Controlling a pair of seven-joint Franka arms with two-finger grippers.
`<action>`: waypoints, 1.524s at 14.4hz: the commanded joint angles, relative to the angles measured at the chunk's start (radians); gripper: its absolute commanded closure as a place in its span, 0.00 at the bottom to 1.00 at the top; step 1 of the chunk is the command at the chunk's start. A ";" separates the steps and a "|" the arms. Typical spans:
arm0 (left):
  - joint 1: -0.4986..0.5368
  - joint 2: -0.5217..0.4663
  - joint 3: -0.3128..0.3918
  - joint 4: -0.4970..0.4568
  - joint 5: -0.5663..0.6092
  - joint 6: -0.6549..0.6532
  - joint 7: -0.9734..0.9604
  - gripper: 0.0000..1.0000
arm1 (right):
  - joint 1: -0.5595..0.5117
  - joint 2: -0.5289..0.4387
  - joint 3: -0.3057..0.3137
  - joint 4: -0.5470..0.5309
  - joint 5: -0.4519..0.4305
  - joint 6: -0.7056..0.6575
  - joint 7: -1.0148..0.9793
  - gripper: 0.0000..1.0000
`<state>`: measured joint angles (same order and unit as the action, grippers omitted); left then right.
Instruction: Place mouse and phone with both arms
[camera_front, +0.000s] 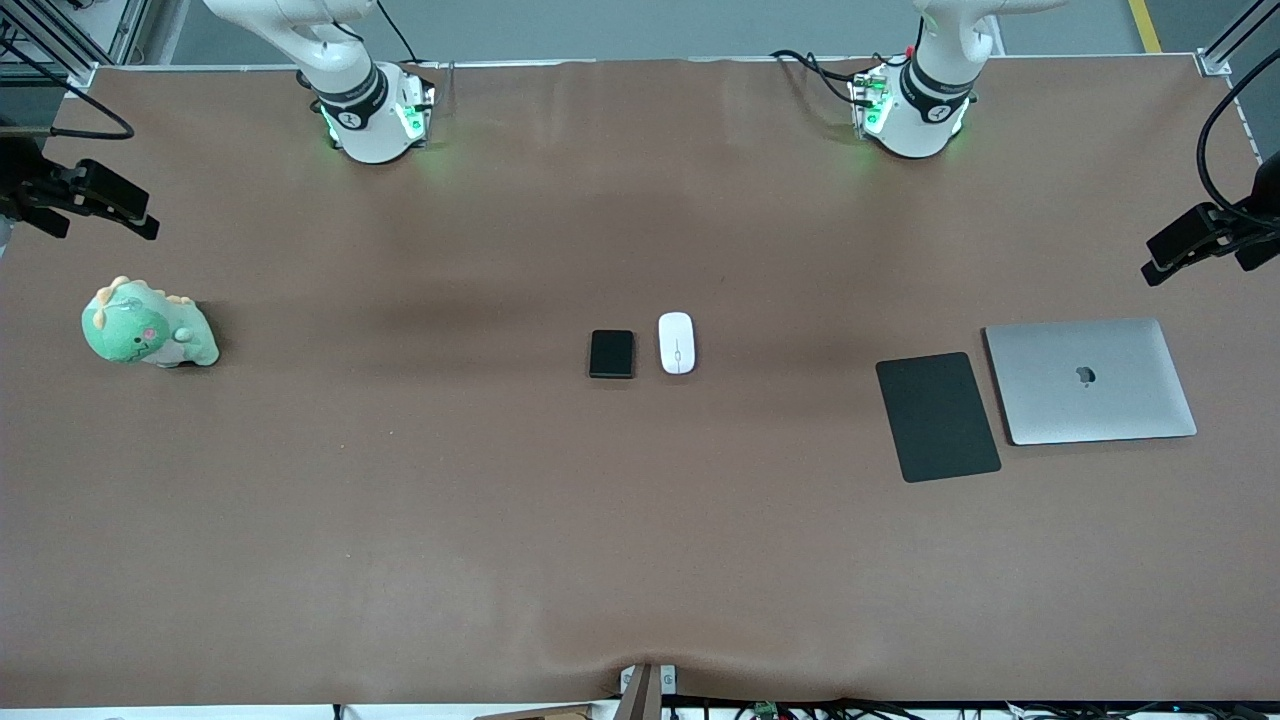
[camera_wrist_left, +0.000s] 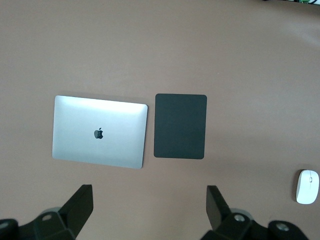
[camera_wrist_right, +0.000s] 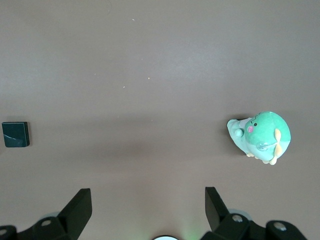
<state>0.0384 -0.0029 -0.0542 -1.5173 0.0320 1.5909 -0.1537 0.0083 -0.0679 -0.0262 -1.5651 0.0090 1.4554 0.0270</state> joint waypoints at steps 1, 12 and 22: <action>0.009 0.009 -0.004 0.023 -0.003 -0.023 0.011 0.00 | -0.031 -0.001 0.014 0.000 0.016 -0.010 -0.013 0.00; -0.043 0.142 -0.027 0.063 -0.018 -0.017 -0.003 0.00 | -0.028 0.000 0.014 0.002 0.016 -0.006 -0.013 0.00; -0.383 0.336 -0.032 -0.105 -0.004 0.312 -0.337 0.00 | -0.033 0.079 0.014 0.020 0.023 -0.010 -0.016 0.00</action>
<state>-0.3064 0.3257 -0.0885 -1.5754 0.0294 1.8204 -0.4353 0.0040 -0.0157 -0.0261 -1.5656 0.0142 1.4540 0.0270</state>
